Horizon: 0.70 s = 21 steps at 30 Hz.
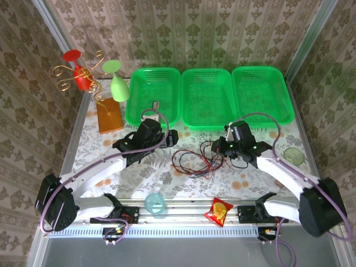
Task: Untangle the cables
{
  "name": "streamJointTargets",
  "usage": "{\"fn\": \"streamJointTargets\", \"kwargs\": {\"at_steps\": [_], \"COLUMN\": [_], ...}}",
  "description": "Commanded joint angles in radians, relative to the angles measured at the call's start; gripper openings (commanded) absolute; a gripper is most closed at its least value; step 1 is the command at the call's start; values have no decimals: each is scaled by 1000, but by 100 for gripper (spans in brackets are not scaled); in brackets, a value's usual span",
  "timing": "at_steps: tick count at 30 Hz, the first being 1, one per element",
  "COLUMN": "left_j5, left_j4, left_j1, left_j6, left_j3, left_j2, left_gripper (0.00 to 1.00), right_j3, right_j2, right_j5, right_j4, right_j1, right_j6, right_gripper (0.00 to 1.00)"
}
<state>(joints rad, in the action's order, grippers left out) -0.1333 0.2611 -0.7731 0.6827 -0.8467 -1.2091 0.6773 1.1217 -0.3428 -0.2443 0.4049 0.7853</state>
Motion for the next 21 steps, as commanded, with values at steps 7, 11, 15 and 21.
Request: {"fn": "streamJointTargets", "kwargs": {"at_steps": [7, 11, 15, 21], "left_j5": [113, 141, 158, 286], "left_j4": [22, 26, 37, -82], "left_j1": [-10, -21, -28, -72], "left_j6": [-6, -29, -41, -224], "left_j3": [-103, -144, -167, -158], "left_j2": [-63, -94, -109, -76], "left_gripper": [96, 96, 96, 91], "right_j3": [153, 221, 254, 324], "right_j2": [-202, -222, -245, -261], "right_j5": [154, 164, 152, 210], "right_j4": [-168, -178, -127, -165], "right_j1": [2, -9, -16, -18], "right_j6": [-68, -82, -44, -24], "right_gripper": [0, 0, 0, 0]}}
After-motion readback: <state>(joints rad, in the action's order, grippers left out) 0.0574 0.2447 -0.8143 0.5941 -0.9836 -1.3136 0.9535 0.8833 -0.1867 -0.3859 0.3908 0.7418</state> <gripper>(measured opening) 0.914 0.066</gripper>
